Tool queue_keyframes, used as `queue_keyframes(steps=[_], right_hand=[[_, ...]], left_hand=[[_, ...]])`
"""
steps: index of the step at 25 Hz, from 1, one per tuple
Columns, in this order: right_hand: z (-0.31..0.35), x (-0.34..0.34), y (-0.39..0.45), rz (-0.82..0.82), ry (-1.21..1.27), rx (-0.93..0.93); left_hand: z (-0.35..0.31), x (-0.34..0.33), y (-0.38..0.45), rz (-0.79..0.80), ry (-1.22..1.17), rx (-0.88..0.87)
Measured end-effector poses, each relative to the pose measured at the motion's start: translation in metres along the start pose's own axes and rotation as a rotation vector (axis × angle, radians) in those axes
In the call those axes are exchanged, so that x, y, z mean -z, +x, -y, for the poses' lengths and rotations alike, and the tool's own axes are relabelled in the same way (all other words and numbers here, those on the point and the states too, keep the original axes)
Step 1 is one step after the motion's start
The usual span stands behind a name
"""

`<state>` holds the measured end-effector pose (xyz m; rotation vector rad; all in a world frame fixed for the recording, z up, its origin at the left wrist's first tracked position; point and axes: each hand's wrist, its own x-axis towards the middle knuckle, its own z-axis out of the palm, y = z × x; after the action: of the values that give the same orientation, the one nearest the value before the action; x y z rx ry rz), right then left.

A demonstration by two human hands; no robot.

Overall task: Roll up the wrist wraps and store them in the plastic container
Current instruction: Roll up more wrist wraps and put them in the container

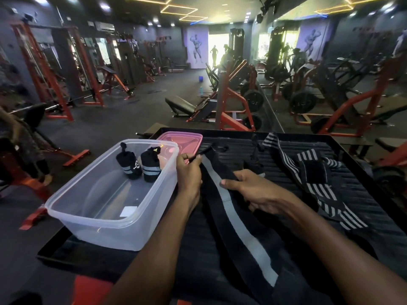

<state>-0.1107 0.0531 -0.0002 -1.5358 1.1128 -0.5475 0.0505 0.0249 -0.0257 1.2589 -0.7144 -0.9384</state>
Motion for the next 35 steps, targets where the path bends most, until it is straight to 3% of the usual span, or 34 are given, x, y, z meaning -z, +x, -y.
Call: queue_keyframes(steps=[2, 5, 8, 11, 15, 18, 21, 23, 28, 31, 35], right_hand=[[0.0, -0.004, 0.001, 0.024, 0.123, 0.009], [0.006, -0.006, -0.006, 0.122, -0.04, -0.107], [0.004, 0.002, -0.005, 0.067, -0.071, -0.1], [0.004, 0.01, -0.002, 0.071, 0.114, -0.029], [0.014, 0.01, -0.002, 0.248, 0.552, -0.097], [0.013, 0.007, -0.003, 0.282, 0.506, -0.193], [0.006, 0.011, 0.001, 0.139, 0.375, -0.217], [0.005, 0.017, 0.004, -0.015, 0.429, -0.183], [0.011, 0.009, 0.004, -0.241, 0.621, 0.007], [0.007, 0.001, 0.01, -0.399, 0.454, 0.186], [-0.001, 0.008, 0.015, -0.52, 0.145, 0.264]], left_hand=[[0.003, 0.0, 0.005, 0.02, 0.037, 0.022], [0.008, -0.001, 0.005, 0.03, 0.124, -0.062], [0.009, -0.003, 0.004, 0.113, 0.115, -0.031], [0.009, -0.002, 0.004, 0.207, 0.113, 0.009], [0.003, 0.0, 0.001, 0.264, 0.112, 0.044], [0.006, -0.003, 0.001, 0.285, 0.087, 0.076], [0.009, -0.002, 0.001, 0.265, 0.037, 0.096], [0.008, -0.001, 0.002, 0.294, -0.046, 0.13], [0.003, 0.001, -0.001, 0.531, -0.123, 0.111], [0.002, 0.002, -0.004, 0.567, -0.067, 0.044], [0.003, 0.002, -0.005, 0.509, 0.061, -0.104]])
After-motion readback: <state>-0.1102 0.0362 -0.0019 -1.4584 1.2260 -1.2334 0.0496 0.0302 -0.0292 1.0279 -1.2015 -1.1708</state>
